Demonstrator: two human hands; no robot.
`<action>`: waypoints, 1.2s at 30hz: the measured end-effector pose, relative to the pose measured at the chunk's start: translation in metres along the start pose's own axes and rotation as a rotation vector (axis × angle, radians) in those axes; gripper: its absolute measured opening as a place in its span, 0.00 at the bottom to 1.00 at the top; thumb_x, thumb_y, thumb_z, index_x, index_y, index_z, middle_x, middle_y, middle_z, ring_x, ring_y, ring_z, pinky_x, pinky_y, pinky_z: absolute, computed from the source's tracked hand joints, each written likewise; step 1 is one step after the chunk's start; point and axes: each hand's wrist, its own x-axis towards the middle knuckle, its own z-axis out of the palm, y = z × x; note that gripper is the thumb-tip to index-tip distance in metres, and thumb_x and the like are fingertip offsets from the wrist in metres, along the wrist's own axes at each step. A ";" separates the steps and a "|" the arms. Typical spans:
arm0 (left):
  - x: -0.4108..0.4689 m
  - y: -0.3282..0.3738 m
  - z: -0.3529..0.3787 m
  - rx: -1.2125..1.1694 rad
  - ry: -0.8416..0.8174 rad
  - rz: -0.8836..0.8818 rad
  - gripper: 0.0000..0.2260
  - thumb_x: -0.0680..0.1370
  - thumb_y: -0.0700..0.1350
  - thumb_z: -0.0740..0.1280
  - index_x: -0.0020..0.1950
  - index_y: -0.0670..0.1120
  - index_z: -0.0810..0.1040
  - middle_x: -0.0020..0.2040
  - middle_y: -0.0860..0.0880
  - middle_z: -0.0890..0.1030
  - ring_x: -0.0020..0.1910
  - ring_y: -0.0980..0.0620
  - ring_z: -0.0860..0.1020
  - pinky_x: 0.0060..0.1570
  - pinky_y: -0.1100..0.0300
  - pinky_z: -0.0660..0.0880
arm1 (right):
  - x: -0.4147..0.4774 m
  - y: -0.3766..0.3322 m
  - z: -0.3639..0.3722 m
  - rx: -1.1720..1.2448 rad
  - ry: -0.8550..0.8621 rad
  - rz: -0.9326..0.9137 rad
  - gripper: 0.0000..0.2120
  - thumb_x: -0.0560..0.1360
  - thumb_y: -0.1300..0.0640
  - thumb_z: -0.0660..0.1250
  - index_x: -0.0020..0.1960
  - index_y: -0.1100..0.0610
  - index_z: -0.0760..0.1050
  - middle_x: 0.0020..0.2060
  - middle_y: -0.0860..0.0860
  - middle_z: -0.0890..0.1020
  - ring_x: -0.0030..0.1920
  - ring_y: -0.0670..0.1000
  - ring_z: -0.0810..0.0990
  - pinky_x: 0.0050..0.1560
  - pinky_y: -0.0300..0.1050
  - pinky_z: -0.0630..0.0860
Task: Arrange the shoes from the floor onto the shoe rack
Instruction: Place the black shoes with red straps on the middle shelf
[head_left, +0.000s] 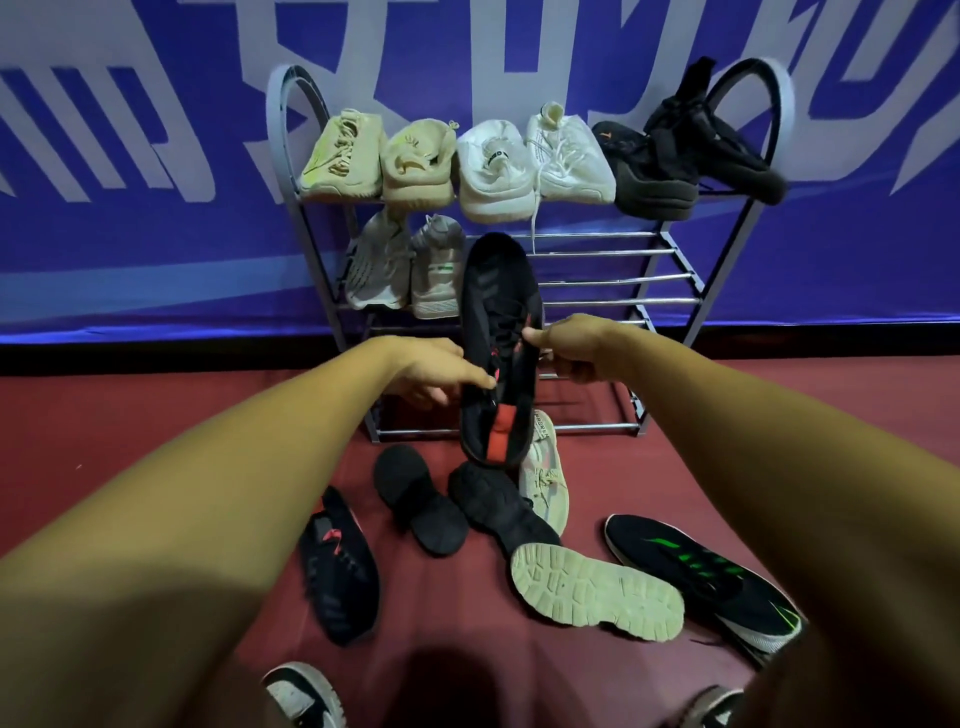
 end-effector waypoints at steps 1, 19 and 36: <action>0.000 0.002 0.004 -0.022 -0.001 0.022 0.21 0.75 0.58 0.69 0.64 0.51 0.73 0.61 0.51 0.78 0.53 0.50 0.77 0.48 0.55 0.72 | 0.000 -0.003 0.001 0.042 0.019 -0.009 0.16 0.80 0.44 0.64 0.48 0.58 0.73 0.30 0.53 0.68 0.28 0.49 0.64 0.30 0.42 0.62; 0.046 0.027 -0.010 -0.501 0.362 0.106 0.24 0.76 0.51 0.68 0.73 0.51 0.71 0.44 0.52 0.78 0.25 0.58 0.70 0.21 0.67 0.65 | 0.014 -0.006 -0.017 0.389 0.132 -0.075 0.14 0.75 0.48 0.68 0.53 0.57 0.79 0.34 0.52 0.81 0.27 0.48 0.69 0.27 0.37 0.61; 0.060 0.025 -0.004 -0.639 0.125 0.043 0.13 0.75 0.52 0.66 0.59 0.62 0.73 0.47 0.50 0.77 0.42 0.52 0.79 0.35 0.61 0.66 | 0.021 0.013 -0.012 0.405 -0.132 -0.195 0.40 0.74 0.67 0.72 0.78 0.46 0.58 0.44 0.50 0.82 0.24 0.38 0.74 0.24 0.34 0.65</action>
